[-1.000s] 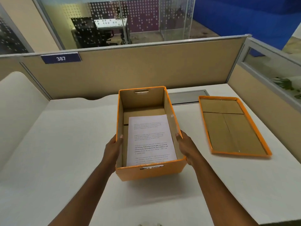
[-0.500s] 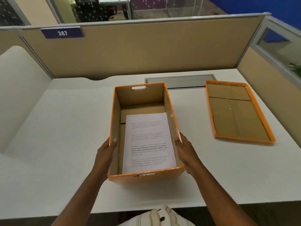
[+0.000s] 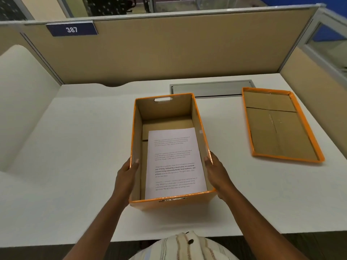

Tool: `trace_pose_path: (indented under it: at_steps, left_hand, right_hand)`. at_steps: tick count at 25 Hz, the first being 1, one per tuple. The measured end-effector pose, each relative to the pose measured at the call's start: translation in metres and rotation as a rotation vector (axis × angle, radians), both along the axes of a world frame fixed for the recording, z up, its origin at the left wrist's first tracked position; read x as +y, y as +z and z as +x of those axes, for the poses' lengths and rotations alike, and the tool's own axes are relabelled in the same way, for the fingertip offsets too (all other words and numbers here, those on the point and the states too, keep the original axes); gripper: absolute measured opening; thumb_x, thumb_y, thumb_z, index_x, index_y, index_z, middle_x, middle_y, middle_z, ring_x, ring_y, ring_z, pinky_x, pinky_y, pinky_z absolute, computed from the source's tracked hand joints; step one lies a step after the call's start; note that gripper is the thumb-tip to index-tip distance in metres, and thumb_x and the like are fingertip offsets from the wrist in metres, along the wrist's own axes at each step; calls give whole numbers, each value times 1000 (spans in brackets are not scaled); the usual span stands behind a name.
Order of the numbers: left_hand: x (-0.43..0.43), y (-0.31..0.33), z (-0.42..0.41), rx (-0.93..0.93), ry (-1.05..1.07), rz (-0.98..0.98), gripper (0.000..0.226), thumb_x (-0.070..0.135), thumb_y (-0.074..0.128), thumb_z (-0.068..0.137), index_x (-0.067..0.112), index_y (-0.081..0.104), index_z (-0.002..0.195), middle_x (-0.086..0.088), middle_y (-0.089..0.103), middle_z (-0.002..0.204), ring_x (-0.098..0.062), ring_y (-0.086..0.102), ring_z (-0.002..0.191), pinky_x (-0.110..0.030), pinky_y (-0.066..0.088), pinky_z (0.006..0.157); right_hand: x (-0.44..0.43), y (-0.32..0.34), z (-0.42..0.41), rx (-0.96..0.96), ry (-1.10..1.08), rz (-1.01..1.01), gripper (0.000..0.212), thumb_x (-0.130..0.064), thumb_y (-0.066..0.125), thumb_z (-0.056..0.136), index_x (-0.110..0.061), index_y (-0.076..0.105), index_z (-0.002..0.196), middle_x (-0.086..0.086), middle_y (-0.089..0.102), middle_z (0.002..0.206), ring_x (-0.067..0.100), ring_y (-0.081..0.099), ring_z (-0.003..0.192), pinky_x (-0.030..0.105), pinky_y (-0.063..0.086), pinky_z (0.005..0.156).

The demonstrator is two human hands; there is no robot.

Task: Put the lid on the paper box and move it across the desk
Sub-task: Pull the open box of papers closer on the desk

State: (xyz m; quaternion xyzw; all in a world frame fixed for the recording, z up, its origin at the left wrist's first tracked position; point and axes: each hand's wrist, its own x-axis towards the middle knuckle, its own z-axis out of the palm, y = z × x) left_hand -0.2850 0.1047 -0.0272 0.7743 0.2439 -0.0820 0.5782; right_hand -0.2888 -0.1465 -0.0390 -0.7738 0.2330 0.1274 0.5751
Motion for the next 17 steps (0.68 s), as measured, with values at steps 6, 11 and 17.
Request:
trace_pose_path:
  at_steps: [6,11,17]
  left_hand:
    - [0,-6,1,-43,30,130,32,46,48,93,22,67,102,-4,65,74,-12,52,64,-28,43,63]
    - [3,-11,1,-102,25,252,28,49,51,90,32,59,69,-28,59,67,-18,42,50,-30,35,51]
    - [-2,-3,-1,-121,-25,490,54,51,52,88,12,60,125,-17,70,110,-31,66,96,-43,50,83]
  right_hand:
    - [-1,0,-1,10,9,37,44,-46,30,95,-37,30,139,-2,49,137,8,50,101,17,38,61]
    - [-3,-5,-2,-5,21,68,42,-45,31,96,-39,30,138,-11,52,118,-2,48,80,16,38,58]
    - [-6,-8,-1,-9,27,120,46,-48,30,95,-39,26,139,-14,51,119,-1,53,85,19,45,62]
